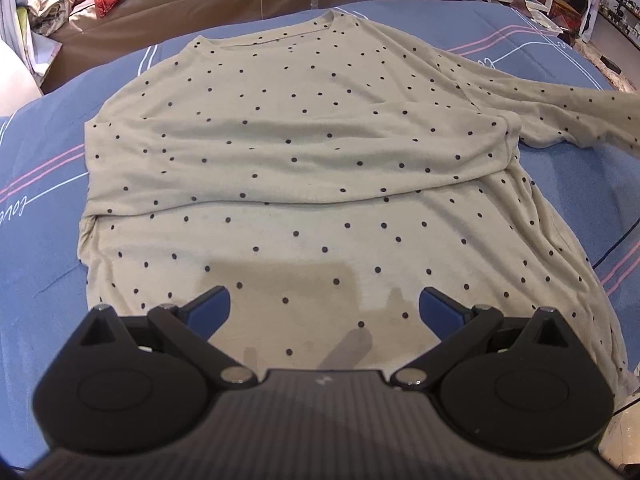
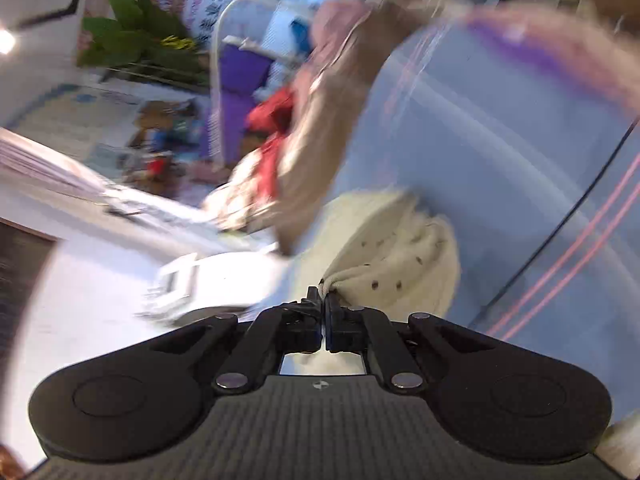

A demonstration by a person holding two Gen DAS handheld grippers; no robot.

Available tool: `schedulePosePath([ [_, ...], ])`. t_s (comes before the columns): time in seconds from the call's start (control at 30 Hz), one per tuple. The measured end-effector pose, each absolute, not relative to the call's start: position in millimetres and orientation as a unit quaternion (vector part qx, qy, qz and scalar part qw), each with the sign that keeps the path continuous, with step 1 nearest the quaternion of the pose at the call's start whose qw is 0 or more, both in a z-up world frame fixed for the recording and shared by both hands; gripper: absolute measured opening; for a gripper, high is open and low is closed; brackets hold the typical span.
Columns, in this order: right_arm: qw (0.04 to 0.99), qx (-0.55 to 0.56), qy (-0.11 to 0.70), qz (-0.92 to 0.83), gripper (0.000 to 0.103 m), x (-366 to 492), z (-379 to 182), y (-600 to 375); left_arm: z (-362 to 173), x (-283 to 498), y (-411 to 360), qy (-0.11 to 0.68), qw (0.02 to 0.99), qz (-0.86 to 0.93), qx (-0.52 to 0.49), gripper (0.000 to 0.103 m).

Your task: Fold small clothes

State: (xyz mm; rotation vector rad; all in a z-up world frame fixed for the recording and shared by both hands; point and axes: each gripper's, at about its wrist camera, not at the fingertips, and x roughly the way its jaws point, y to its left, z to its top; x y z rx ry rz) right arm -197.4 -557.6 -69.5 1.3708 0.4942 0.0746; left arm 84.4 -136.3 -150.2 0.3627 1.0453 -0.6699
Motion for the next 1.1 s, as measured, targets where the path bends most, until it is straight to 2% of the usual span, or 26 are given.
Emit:
schedulePosePath([
  [0.13,0.601,0.767,0.140,0.177,0.005,-138,-108,-493,-141,85,-121,0.481,0.808,-0.308,0.145,0.103],
  [0.27,0.576,0.769,0.089,0.263,0.005,-53,-107,-443,-132,87,-90,0.482,0.820,-0.283,0.126,0.103],
  [0.43,0.702,0.634,0.214,0.243,0.006,58,-69,-389,-131,94,-40,0.494,0.831,-0.239,0.093,0.103],
  [0.53,0.715,0.608,0.262,0.226,0.006,113,-85,-354,-136,97,-9,0.503,0.836,-0.207,0.070,0.103],
  [0.63,0.761,0.538,0.305,0.196,0.013,144,-103,-324,-142,101,14,0.512,0.838,-0.179,0.066,0.103],
  [0.67,0.753,0.545,0.310,0.201,0.016,153,-116,-315,-143,102,21,0.511,0.840,-0.171,0.064,0.103],
  [0.7,0.736,0.564,0.308,0.213,0.025,159,-133,-309,-143,103,27,0.506,0.845,-0.164,0.064,0.103],
  [0.73,0.724,0.579,0.301,0.225,0.030,164,-145,-301,-142,104,31,0.498,0.850,-0.157,0.066,0.103],
  [0.77,0.718,0.587,0.296,0.229,0.043,168,-155,-293,-141,104,34,0.487,0.857,-0.151,0.071,0.103],
  [0.8,0.720,0.582,0.300,0.229,0.070,165,-157,-284,-139,105,35,0.474,0.864,-0.149,0.078,0.103],
  [0.87,0.747,0.542,0.313,0.224,0.103,155,-153,-278,-136,106,34,0.441,0.878,-0.161,0.091,0.103],
  [1.0,0.840,0.438,0.290,0.133,0.103,121,-135,-297,-133,117,9,0.347,0.896,-0.236,0.144,0.102],
  [1.1,0.875,0.383,0.290,0.055,0.103,86,-140,-333,-137,142,-22,0.286,0.891,-0.301,0.183,0.102],
])
